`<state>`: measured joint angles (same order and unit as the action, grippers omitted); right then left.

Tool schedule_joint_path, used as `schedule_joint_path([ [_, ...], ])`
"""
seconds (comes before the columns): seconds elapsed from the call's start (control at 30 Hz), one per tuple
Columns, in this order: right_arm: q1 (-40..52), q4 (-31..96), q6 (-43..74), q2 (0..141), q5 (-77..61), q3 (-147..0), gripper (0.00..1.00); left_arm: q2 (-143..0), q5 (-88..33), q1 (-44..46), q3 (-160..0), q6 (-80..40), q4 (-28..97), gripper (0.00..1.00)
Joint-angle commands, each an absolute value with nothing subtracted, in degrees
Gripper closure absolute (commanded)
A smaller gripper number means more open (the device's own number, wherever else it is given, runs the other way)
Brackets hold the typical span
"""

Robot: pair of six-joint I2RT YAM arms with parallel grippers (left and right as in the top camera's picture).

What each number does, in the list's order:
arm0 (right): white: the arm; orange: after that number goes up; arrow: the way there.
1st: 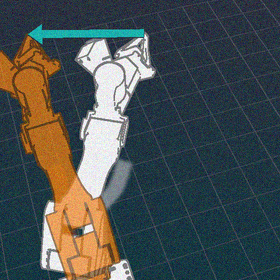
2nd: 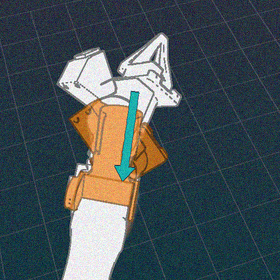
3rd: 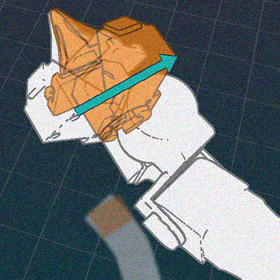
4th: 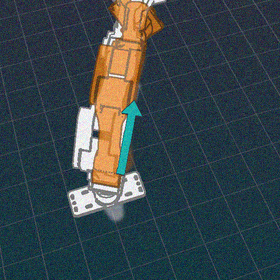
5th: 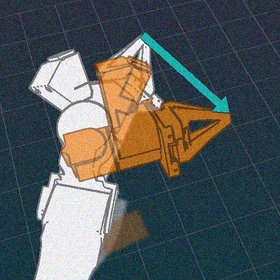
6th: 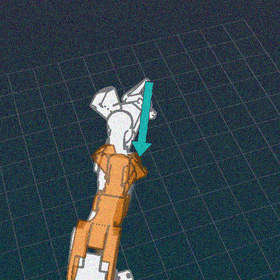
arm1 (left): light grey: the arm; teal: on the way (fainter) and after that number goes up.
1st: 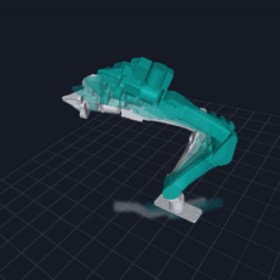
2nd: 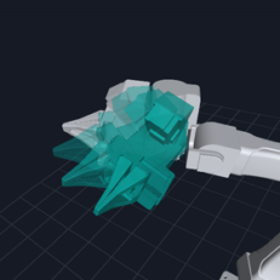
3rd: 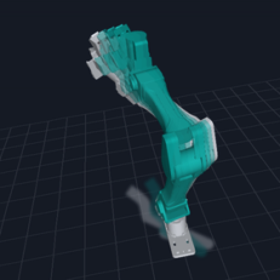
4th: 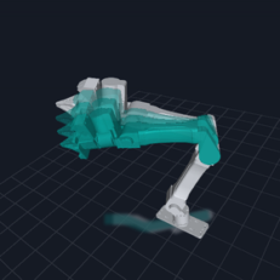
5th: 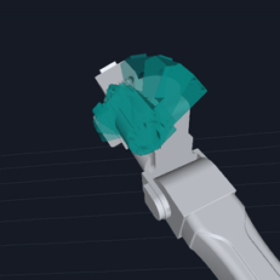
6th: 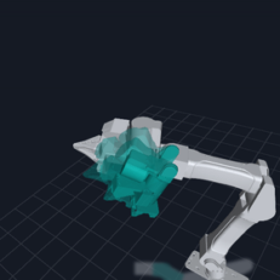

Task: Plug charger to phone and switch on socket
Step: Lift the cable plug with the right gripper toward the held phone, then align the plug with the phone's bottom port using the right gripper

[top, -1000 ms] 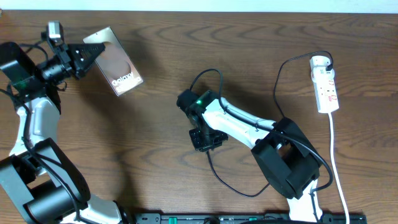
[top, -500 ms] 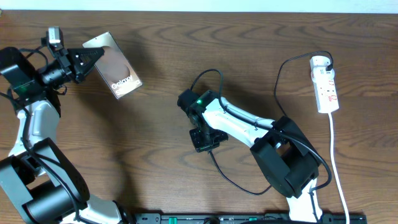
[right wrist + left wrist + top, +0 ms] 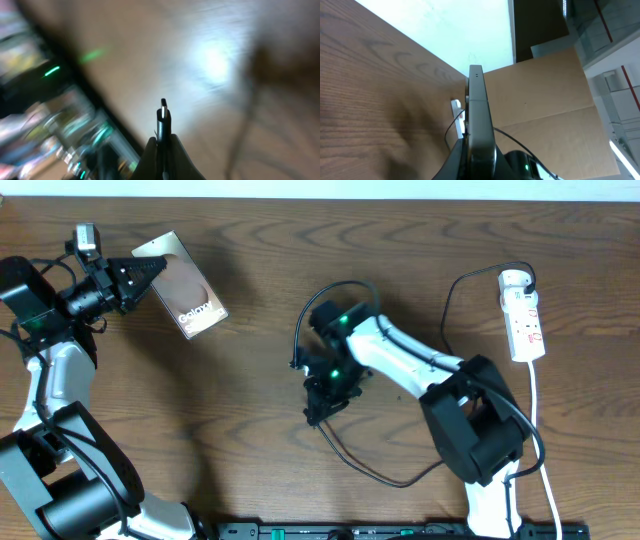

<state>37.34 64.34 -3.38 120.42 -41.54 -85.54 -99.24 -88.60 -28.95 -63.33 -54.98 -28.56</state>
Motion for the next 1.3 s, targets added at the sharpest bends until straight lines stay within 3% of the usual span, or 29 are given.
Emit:
schedule_joint_path([
  [0.0, 33.91, 67.64, -25.1, 121.08, -60.75, -86.67, 0.99, -98.96, -90.02, -29.23, -63.64, -54.08, -29.04, 0.93],
  [0.17, 32.05, 70.06, -36.07, 121.08, -72.53, -86.67, 0.99, -98.96, -90.02, -29.17, -63.64, -55.16, -29.04, 0.93],
  [0.53, 33.04, 59.77, -34.79, 121.08, -86.59, -86.67, 0.99, -98.96, -90.02, -28.14, -63.61, -55.13, -29.06, 0.93],
  [0.73, 33.12, 44.53, -21.28, 121.08, -89.54, -86.7, 0.99, -98.96, -90.02, -27.03, -63.64, -55.11, -29.06, 0.93],
  [1.03, 35.0, 12.67, 10.37, 121.08, -89.54, -86.7, 0.99, -98.96, -90.02, -26.26, -63.64, -55.13, -29.06, 0.93],
  [1.27, 35.62, 7.75, 13.72, 121.1, -89.54, -86.54, 0.99, -98.96, -90.02, -26.26, -63.64, -55.13, -29.06, 0.93],
])
